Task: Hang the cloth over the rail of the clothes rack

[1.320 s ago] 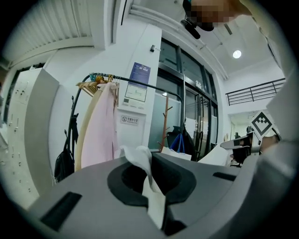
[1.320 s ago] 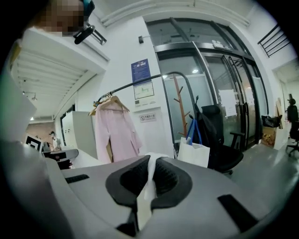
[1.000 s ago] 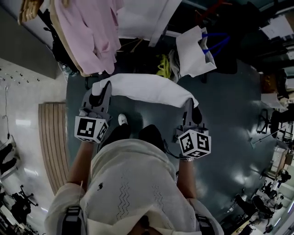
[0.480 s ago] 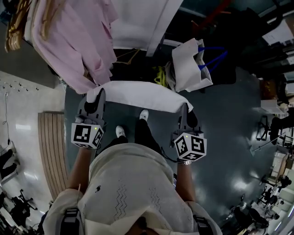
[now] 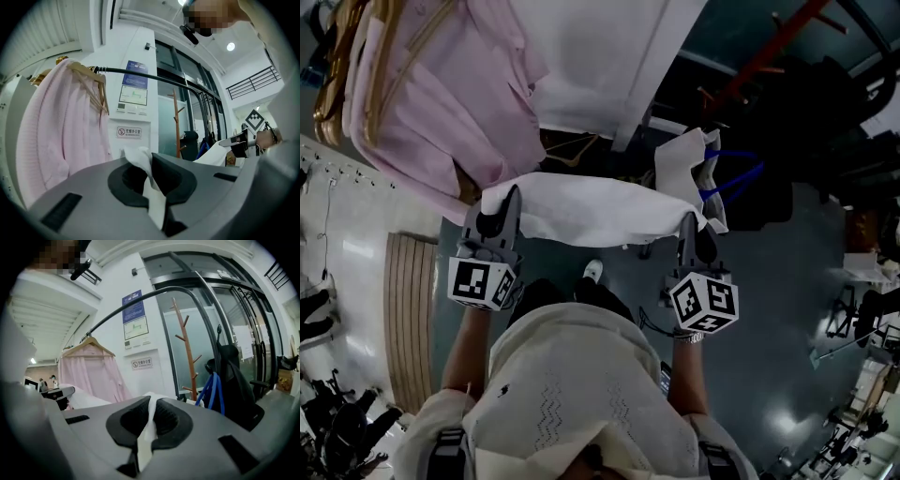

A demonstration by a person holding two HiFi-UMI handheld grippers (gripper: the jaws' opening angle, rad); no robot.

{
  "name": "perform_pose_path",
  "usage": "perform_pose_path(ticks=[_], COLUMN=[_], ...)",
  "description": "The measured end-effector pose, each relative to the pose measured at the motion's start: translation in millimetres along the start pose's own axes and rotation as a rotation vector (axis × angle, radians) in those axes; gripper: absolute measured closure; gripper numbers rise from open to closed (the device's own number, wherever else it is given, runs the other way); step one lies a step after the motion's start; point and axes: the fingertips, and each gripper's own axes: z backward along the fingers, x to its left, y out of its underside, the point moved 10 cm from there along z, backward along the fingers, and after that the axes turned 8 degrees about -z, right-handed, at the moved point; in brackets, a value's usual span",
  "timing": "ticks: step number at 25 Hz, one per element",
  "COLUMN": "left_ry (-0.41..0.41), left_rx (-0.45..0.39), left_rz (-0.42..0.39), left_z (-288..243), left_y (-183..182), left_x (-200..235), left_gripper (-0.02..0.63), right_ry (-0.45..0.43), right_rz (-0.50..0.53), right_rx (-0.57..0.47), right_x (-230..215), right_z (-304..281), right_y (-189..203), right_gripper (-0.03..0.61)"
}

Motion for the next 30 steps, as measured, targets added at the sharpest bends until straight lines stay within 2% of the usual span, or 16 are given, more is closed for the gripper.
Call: perform_pose_path(ticks=[4,8,11,16,19,24,30], left_ry=[-0.016,-0.008,0.001,0.002,0.01,0.043,0.027], left_rx=[-0.002,-0.03,-0.087,-0.066,-0.091,-0.166,-0.219], left_rz=[-0.049,-0.033,-0.051,-0.1,-0.129,-0.217,-0.335], left_z=[-19,-28,-41,-60,-65,-66,-64], left_y=[-1,-13,-38,-77,-101,-149,-209], left_x=[-4,2,20,47,59,78,91], left_gripper=[0.589,0.589,0.589,0.589,0.589,0.589,0.589], right_ry=[-0.034,-0.043,-0.058,-0.07,-0.089,-0.128,-0.163], right_rz=[-0.016,-0.018,0.009,0.043,0.071,0.14,0.187], right_rx=[-0.004,-0.021,-0.059,-0.052,-0.076,-0.156,-0.244], right_x=[-16,-13,-3,15,27,45,65], right_z=[-21,-25,-31,-41,-44,-42,-29], right_y=[-24,-43,-65,-103,-129,-174,-215], right_gripper=[0.56,0.56,0.56,0.56,0.56,0.56,0.56])
